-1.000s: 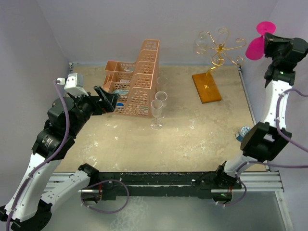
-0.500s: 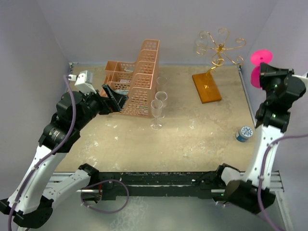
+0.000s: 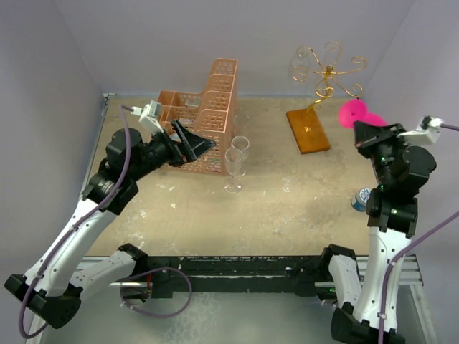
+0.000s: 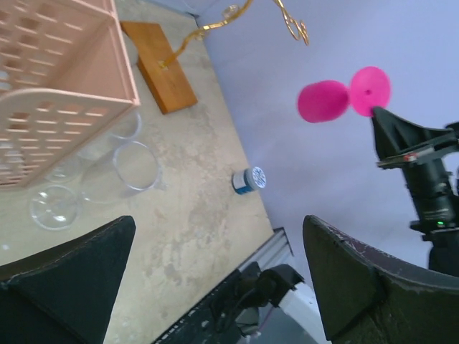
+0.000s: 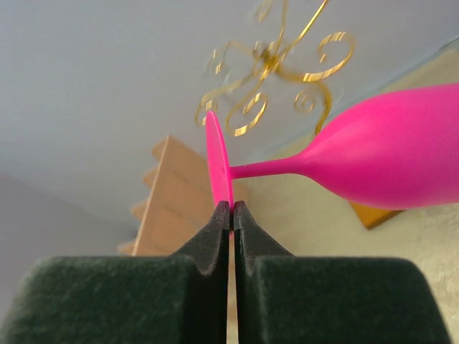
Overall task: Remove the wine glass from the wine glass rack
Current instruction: Pick up the wine glass from the wine rack, then place the wine glass at the center of the board.
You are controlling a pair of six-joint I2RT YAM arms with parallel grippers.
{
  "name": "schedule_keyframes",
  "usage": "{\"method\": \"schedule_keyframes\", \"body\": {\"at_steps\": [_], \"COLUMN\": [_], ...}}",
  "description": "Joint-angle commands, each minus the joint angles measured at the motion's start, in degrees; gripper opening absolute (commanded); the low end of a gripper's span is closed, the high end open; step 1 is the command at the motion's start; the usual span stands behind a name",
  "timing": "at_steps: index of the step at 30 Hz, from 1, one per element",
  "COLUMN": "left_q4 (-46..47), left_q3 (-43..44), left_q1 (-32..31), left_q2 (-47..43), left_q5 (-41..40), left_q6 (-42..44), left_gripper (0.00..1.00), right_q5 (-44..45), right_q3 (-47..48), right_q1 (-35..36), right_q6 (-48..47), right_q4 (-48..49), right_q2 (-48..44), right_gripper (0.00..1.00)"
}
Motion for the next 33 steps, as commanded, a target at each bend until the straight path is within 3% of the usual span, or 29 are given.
{"method": "schedule_keyframes", "body": {"at_steps": [1, 6, 14, 20, 29, 33], "left_q4": [14.6, 16.8, 22.0, 24.8, 34.7, 38.0], "left_q3": [-3.1, -0.4, 4.0, 5.2, 6.5, 6.6], "left_q1": [-3.9, -14.1, -22.0, -22.6, -22.6, -22.5], "left_q2": [2.8, 9.4, 19.1, 22.2, 28.0, 29.5], "left_q5": [4.8, -2.1, -7.6, -11.6, -6.2, -5.1], "left_q6": [-8.3, -7.7, -7.4, -8.1, -12.0, -13.9], "left_gripper": [0.95, 0.92, 0.88, 0.81, 0.65, 0.47], "right_q5": [-14.9, -23.3, -29.6, -32.1, -37.1, -38.7], "right_q3": [-6.6, -10.4, -11.1, -11.7, -11.7, -12.5], "right_q1": [5.0, 10.4, 15.9, 17.4, 18.3, 18.6], "right_q6": [-9.1, -14.1, -17.0, -16.2, -11.7, -10.6], "right_q4": [6.2, 9.6, 11.3, 12.7, 15.3, 16.2], "right_q2": [-0.9, -1.0, 0.0, -0.6, -0.7, -0.8], "right_gripper": [0.0, 0.0, 0.0, 0.0, 0.0, 0.0]}}
